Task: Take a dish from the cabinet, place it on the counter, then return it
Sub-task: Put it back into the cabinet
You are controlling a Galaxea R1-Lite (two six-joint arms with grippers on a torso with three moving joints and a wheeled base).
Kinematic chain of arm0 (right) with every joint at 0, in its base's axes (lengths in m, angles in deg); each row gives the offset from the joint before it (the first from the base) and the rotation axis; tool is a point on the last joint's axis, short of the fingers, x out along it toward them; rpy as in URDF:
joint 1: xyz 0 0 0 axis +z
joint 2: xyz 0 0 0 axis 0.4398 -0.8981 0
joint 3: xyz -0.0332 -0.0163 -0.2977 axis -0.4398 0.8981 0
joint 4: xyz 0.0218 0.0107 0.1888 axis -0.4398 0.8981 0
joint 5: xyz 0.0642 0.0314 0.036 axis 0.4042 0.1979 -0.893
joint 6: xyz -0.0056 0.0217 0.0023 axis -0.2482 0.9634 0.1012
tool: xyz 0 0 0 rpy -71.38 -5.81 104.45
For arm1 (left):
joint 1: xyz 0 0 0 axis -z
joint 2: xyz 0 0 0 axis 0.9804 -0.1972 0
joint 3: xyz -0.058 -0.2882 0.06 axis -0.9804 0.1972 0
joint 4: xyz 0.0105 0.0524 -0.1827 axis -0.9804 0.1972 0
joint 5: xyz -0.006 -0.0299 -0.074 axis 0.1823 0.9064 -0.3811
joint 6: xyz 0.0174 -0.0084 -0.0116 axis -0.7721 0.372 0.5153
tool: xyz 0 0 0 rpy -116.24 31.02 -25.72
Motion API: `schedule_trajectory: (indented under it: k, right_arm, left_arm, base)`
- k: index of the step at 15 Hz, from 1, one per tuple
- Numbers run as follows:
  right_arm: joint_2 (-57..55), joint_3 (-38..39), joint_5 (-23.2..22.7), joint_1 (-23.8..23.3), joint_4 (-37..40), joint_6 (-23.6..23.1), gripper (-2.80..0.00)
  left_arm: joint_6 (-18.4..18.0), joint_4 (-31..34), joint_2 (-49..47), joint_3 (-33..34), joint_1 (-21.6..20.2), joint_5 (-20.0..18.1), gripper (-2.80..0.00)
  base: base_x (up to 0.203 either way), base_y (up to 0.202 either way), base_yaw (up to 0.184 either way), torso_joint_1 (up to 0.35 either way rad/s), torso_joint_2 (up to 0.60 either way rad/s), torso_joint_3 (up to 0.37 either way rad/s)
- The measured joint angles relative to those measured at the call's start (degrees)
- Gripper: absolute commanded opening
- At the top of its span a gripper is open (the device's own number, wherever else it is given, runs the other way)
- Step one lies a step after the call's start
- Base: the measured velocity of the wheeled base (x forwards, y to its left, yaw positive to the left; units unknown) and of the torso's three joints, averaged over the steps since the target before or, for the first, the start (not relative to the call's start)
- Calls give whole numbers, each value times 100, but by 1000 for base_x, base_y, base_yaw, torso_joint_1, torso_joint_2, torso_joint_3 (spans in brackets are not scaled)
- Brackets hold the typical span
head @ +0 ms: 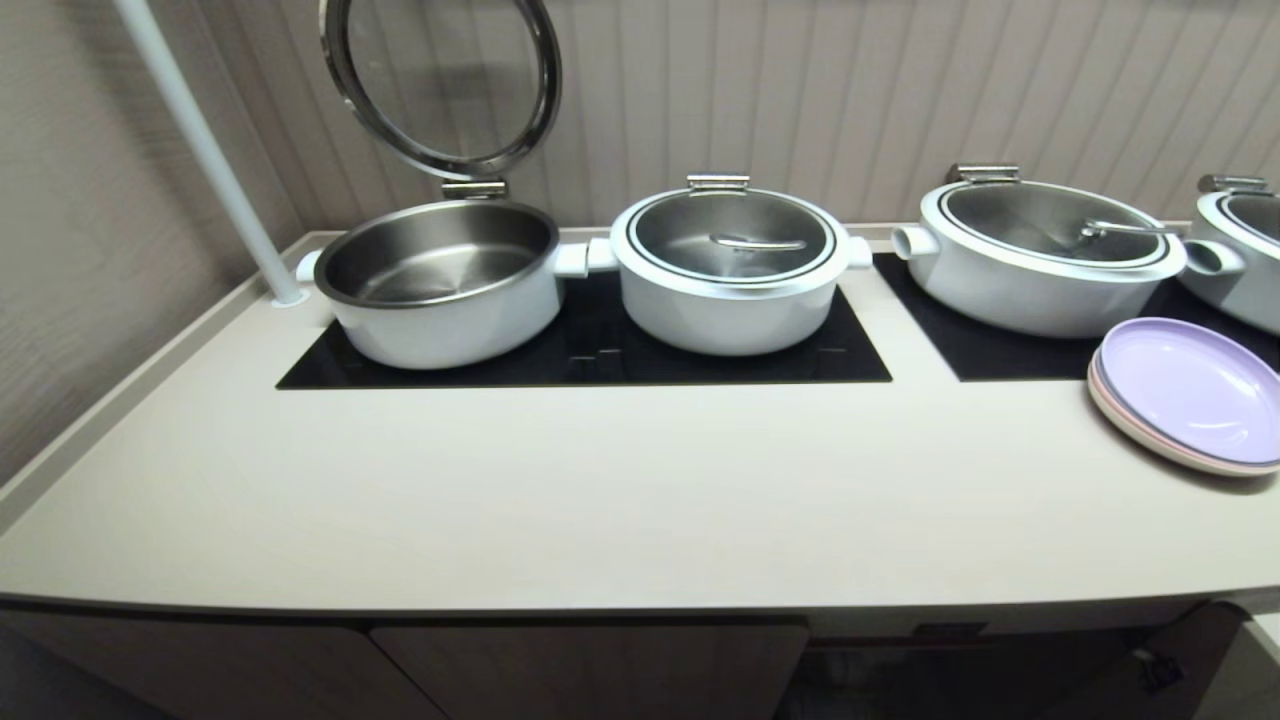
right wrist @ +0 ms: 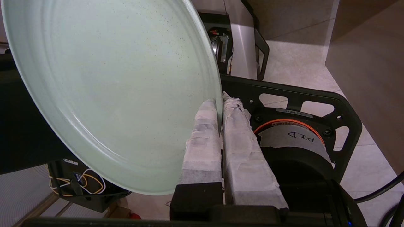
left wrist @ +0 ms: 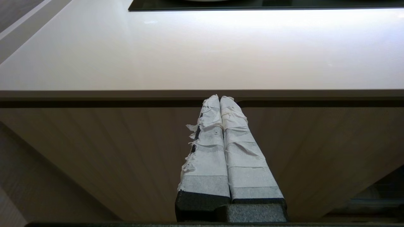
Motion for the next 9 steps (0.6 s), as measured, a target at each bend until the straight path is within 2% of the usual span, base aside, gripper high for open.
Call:
schedule_trajectory:
  k: [9]
  right_arm:
    - [0,-6,-5,17,-2,2,-280]
  left_arm:
    - [0,2,0,0,0,1,-280]
  base:
    - [0,0,0,0,0,0]
